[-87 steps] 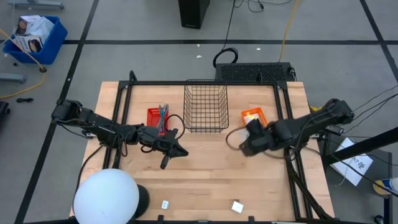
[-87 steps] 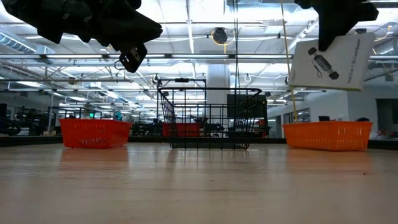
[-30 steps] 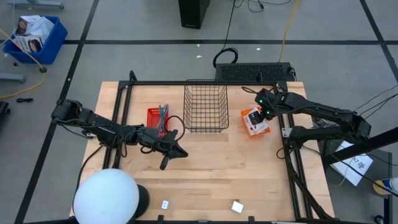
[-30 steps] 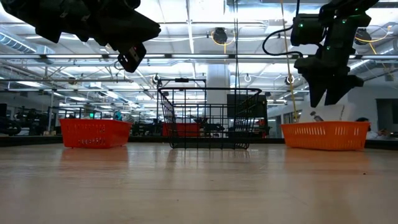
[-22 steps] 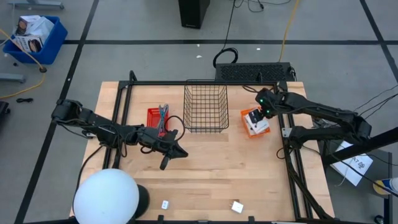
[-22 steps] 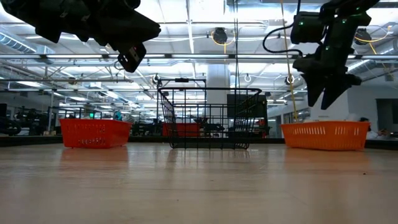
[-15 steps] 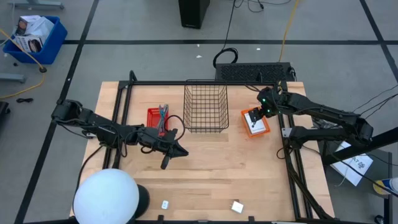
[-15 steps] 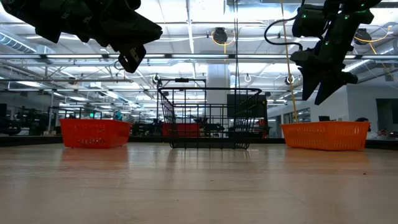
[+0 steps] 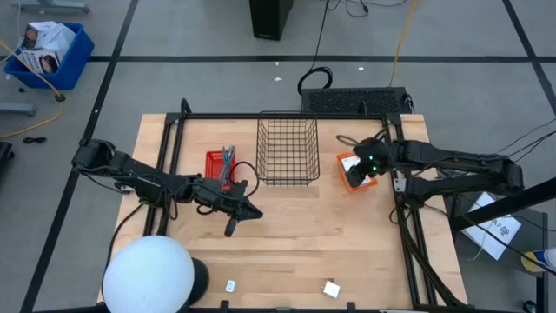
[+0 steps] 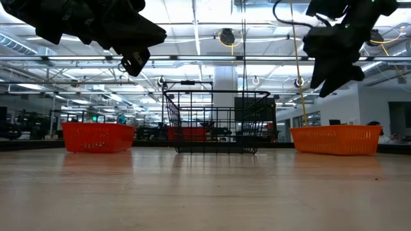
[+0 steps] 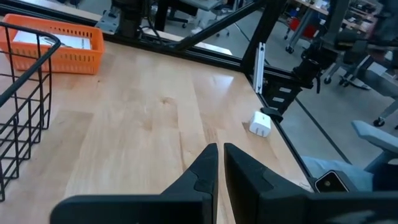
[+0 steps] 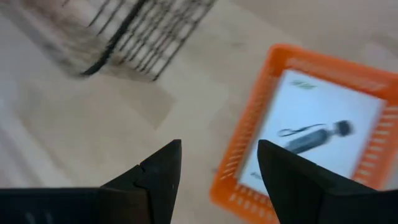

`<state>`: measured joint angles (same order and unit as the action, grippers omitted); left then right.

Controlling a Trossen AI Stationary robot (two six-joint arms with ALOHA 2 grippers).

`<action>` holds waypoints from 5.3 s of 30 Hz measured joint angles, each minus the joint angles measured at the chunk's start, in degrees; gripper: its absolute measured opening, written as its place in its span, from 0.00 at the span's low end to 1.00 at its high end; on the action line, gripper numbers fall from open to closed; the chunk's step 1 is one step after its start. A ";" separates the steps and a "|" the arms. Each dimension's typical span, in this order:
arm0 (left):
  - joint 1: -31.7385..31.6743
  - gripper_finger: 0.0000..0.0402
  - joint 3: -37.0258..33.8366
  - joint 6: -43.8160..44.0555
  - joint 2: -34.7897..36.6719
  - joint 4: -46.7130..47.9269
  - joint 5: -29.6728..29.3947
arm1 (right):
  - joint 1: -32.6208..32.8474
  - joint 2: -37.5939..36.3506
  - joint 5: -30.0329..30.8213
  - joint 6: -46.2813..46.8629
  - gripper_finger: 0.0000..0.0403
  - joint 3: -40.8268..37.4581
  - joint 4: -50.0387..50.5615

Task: Pick and place items into bin
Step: Put the right white charger adapter into the wire basket

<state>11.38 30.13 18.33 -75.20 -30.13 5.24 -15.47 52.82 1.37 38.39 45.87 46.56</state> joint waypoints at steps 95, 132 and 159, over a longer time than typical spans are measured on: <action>0.07 0.08 0.00 7.00 0.00 1.75 -8.88 | 61.07 59.62 -2.50 33.40 0.52 37.00 -6.77; 1.64 0.08 0.00 7.30 0.00 3.06 -11.39 | 58.06 57.47 7.53 28.42 0.50 25.40 -18.10; 2.45 0.08 0.00 7.08 0.00 2.95 -6.49 | 52.11 56.30 7.56 3.87 0.50 25.53 -26.16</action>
<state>13.83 30.13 25.41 -75.20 -27.18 -1.25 36.64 109.12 8.93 42.26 71.40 20.40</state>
